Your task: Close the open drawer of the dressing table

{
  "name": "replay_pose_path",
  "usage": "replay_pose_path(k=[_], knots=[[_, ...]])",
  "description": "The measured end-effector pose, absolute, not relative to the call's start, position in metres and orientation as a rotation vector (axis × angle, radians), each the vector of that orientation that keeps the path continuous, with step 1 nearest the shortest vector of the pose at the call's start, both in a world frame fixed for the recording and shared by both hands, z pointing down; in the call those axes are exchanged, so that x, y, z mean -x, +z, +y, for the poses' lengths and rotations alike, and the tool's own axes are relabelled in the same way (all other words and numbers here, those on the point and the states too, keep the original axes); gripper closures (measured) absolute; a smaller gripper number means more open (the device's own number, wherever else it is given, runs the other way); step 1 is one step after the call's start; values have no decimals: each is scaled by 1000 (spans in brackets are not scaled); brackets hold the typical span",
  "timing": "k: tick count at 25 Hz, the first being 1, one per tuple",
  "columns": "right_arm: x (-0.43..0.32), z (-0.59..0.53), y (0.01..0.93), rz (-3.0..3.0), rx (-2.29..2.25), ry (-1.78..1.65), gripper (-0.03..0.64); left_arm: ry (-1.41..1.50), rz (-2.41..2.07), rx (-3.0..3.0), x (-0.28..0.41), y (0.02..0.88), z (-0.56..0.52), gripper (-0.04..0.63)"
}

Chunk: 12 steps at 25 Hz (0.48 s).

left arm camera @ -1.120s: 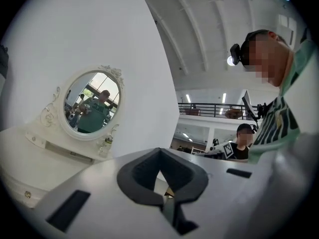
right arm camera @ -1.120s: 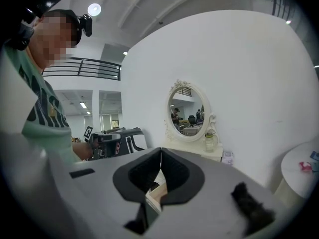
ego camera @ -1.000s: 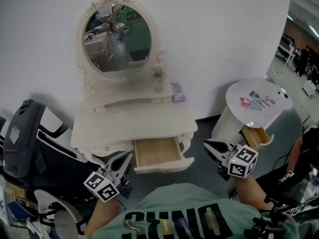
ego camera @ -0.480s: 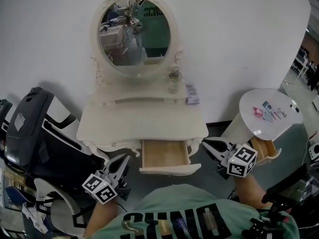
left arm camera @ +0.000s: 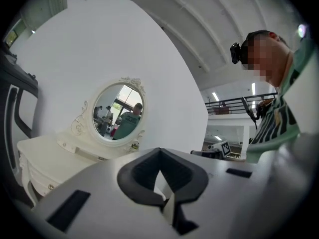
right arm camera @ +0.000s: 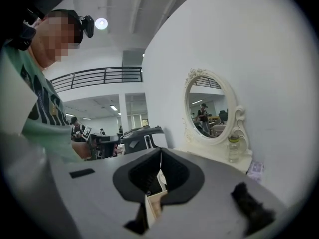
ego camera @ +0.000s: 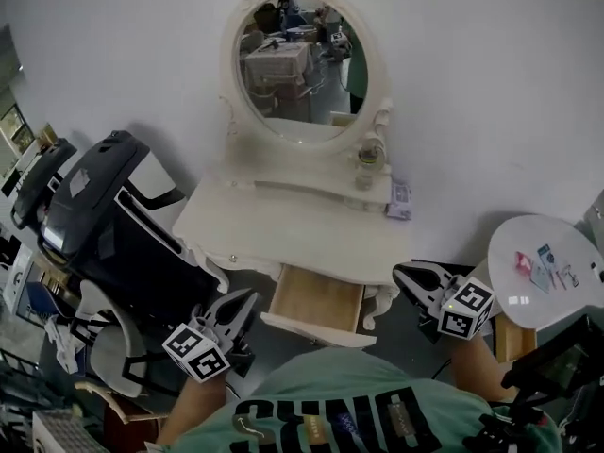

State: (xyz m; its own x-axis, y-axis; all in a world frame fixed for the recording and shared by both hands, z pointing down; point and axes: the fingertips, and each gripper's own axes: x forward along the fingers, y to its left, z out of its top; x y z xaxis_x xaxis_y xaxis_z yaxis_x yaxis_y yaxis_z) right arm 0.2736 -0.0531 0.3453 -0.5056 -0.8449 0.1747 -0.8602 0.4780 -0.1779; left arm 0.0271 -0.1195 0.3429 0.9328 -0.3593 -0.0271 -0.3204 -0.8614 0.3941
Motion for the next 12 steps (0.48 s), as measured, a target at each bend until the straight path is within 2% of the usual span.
replay_pose_path(k=[6, 12], knots=[[-289, -65, 356, -2776, -1290, 389, 604, -142, -707, -2653, -43, 345, -84, 598], [-256, -78, 376, -2870, -1003, 439, 605, -132, -955, -2554, -15, 357, -46, 598]])
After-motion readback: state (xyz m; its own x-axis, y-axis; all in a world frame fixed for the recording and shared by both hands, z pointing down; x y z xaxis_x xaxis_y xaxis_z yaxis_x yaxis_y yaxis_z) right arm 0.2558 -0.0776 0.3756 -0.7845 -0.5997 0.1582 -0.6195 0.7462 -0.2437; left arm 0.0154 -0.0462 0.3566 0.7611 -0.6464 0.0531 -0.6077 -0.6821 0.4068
